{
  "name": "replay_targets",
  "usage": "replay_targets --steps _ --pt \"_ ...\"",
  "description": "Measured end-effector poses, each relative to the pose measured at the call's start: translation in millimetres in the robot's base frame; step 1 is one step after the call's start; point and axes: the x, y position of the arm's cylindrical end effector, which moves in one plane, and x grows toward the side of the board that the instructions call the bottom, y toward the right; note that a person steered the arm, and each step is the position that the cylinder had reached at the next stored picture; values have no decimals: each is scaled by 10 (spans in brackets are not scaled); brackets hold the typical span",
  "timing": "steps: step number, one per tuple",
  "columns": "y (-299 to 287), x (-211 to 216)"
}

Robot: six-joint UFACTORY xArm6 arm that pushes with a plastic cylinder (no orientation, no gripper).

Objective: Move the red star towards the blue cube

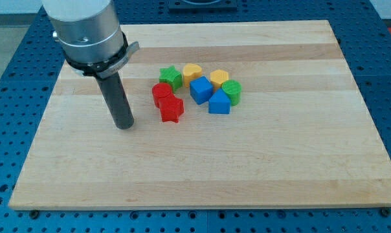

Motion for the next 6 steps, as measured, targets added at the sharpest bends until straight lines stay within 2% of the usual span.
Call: replay_targets --steps 4,5,6 --pt "702 -144" --pt "804 -211" --pt "656 -177"
